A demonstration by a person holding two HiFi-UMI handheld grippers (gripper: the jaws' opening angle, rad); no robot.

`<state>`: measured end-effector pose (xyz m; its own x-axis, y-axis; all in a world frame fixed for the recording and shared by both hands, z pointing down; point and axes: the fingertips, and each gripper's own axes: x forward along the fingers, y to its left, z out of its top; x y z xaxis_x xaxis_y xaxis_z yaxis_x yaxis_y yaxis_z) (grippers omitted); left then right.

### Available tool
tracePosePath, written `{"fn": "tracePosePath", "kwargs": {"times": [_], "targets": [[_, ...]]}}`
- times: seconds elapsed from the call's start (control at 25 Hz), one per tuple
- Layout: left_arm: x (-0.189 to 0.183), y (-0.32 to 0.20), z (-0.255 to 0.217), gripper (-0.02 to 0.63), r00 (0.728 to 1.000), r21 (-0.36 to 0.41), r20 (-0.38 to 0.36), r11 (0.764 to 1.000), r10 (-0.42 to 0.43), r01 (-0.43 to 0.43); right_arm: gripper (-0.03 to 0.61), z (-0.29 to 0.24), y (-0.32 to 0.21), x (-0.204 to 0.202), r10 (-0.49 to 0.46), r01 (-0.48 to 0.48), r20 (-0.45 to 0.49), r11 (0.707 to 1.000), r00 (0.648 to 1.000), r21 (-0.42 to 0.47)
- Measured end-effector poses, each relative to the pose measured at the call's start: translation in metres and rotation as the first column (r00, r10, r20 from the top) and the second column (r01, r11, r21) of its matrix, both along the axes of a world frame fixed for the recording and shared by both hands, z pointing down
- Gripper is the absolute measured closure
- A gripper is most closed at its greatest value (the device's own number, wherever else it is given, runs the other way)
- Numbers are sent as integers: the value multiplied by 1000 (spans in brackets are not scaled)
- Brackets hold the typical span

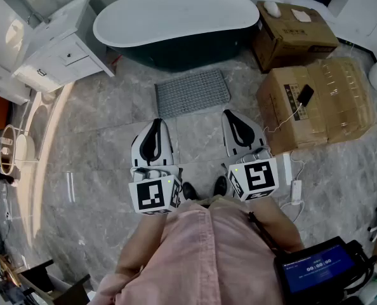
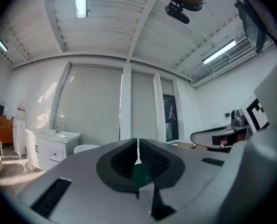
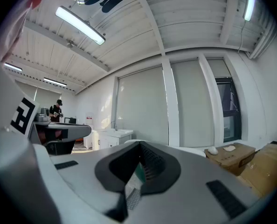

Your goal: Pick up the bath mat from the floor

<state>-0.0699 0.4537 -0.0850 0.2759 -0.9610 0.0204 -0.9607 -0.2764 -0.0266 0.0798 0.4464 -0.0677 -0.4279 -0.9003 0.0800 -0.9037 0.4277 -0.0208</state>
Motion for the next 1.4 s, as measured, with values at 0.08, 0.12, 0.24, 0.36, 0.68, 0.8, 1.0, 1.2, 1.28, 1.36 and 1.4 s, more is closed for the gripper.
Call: {"fn": "tracePosePath", "kwargs": {"times": [0.08, 0.12, 0.24, 0.36, 0.68, 0.8, 1.0, 1.2, 1.28, 1.36, 1.4], "targets": [[1, 0, 0, 577, 1000, -1, 2, 1000, 1, -1, 561, 0, 1, 1, 1, -1, 0, 1000, 1000, 1], [2, 0, 1, 577, 1000, -2, 2, 1000, 2, -2, 561, 1, 1, 2, 2, -2, 0, 1000, 1000, 0], [2, 1, 3, 577, 1000, -8, 2, 1000, 4, -4, 561, 3, 1, 3, 5, -5, 1, 1000, 1000, -7], [5, 4, 7, 577, 1000, -18, 4, 1000, 4, -3, 561, 6, 5, 10, 14, -13, 34, 1000, 999, -21], [7, 8, 14, 577, 1000, -38, 21, 999, 0, 1, 560, 17, 9, 41, 89, -85, 71, 995, 993, -54], [29, 4, 12, 577, 999, -44, 38, 999, -6, 8, 560, 20, 2, 66, 91, -86, 78, 994, 993, -65], [64, 3, 19, 577, 998, -58, 65, 998, -13, 17, 560, 34, -10, 100, 77, -70, 82, 994, 994, -86], [50, -4, 27, 577, 997, -87, 66, 995, -44, 50, 560, 42, -26, 100, 77, -69, 74, 992, 994, -106], [43, -11, 32, 577, 996, -90, 66, 994, -58, 64, 560, 46, -35, 99, 79, -71, 70, 991, 994, -113], [35, -20, 38, 577, 996, -96, 61, 992, -71, 76, 560, 51, -44, 95, 78, -69, 70, 991, 995, -118], [31, -27, 41, 577, 995, -100, 60, 992, -75, 81, 560, 53, -50, 92, 76, -67, 72, 991, 995, -119]]}}
